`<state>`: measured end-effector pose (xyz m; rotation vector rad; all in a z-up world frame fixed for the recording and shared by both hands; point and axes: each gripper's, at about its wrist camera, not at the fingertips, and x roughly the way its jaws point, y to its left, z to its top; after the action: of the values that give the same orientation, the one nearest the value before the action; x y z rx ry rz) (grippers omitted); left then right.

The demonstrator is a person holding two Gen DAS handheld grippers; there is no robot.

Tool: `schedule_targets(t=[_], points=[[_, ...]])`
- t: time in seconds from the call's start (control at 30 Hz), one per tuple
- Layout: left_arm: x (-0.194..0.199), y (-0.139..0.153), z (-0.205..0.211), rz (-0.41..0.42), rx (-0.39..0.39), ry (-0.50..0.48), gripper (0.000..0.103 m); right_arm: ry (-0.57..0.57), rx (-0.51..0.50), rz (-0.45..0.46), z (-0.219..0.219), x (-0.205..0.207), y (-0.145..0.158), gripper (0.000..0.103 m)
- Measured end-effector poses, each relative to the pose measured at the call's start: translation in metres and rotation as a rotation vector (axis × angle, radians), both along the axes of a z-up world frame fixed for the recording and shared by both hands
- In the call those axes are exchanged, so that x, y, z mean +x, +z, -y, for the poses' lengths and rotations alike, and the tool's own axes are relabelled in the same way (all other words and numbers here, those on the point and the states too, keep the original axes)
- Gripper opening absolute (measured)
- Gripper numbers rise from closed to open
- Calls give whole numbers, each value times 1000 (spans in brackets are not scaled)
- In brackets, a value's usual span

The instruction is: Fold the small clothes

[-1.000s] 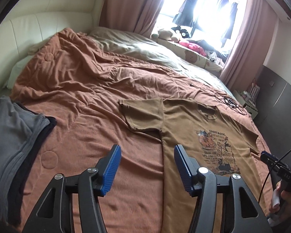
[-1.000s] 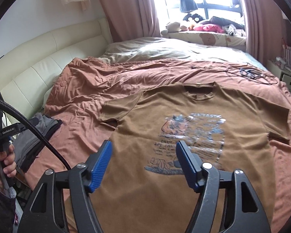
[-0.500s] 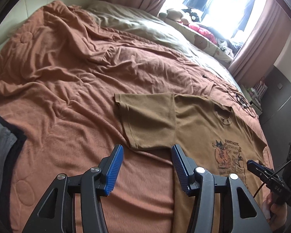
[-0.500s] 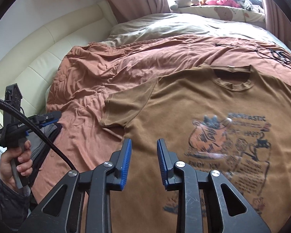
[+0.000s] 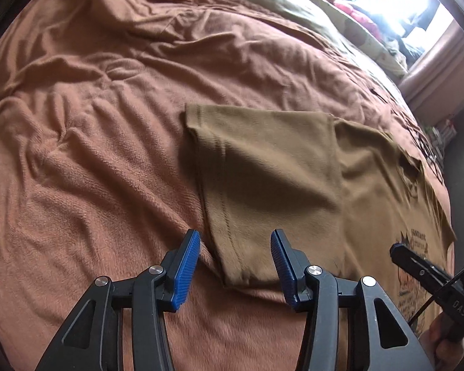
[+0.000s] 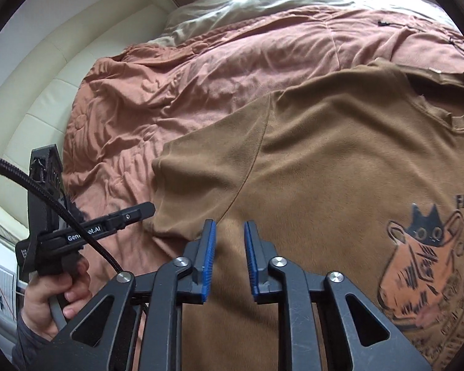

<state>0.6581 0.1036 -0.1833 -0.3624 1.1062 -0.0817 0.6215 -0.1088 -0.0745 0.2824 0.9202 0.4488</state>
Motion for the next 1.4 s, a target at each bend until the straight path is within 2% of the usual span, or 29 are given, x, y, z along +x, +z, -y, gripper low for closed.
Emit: schedule_targets(t=[0.1,0.13,0.4,0.43,0.47,0.53,0.67,0.8,0.97,1.07,1.27,1.3,1.37,1.4], points=[[8,-9,-1,-24,4,23,50,-16,36,-56,-4,19,-18,7],[9,-11,-1,-32,-6,26,50,-21,49,-73,-5,22,-23,2],[7,-12,7,-52,57,34,48,-5,146,-144,-12,38,-49,1],[7,-13,9,-51,82,31,38,-1,158,-157,-14,39,-53,1],[8,-13,10,-54,108,32,22,1,168,-164,-16,41,-55,1],[8,-11,9,-52,77,24,6,3,182,-179,-20,42,-59,0],[6,4,11,-15,74,2,5,-21,202,-199,-21,46,-67,0],[5,24,11,23,27,-7,5,-26,209,-198,-24,47,-67,0],[6,48,24,69,9,-60,5,-11,280,-226,-15,49,-69,1],[10,55,39,87,-3,-86,5,4,316,-214,-6,43,-65,1],[11,63,71,107,-63,-157,5,-43,287,-171,34,27,-45,2],[11,64,76,109,-71,-167,5,-54,278,-165,40,24,-41,7],[10,66,89,105,-90,-192,4,-74,278,-147,54,16,-35,24],[9,66,96,104,-92,-209,5,-84,276,-137,60,12,-33,42]])
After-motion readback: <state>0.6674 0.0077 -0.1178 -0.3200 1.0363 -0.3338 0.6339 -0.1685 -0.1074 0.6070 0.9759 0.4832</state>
